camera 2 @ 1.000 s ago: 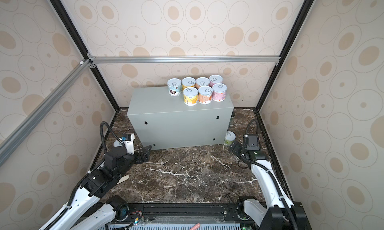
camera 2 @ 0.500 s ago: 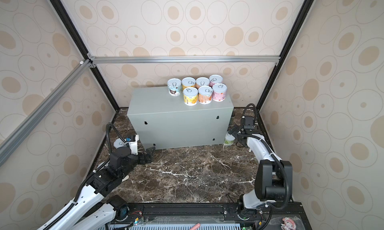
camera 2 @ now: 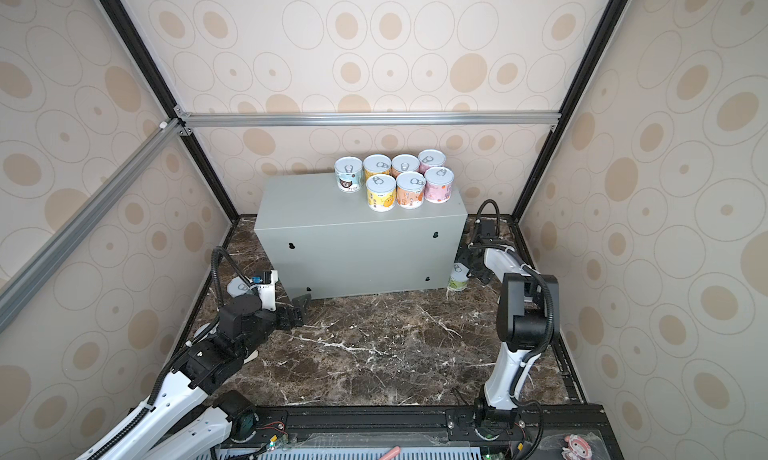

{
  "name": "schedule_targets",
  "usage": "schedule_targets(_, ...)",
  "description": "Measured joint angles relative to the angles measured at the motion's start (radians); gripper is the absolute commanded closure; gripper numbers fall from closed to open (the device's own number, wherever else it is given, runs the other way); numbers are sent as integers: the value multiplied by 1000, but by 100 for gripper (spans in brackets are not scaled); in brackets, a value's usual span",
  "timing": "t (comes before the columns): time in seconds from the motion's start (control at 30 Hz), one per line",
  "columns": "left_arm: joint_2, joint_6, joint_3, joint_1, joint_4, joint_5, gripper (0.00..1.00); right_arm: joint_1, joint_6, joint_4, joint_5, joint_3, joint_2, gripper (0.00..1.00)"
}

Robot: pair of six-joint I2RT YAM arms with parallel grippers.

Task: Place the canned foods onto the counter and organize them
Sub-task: 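Lower the right gripper around the green-labelled white-lidded can beside the cabinet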

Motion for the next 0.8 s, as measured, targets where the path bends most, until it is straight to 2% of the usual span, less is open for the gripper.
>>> schedule_targets(0.53, 0, 0, 0, 15, 7, 4, 1, -4, -71, -10, -19, -6, 14, 1)
schedule_targets(0.8, 0, 0, -4, 42, 23, 29, 1, 1, -95, -16, 13, -168, -125, 1)
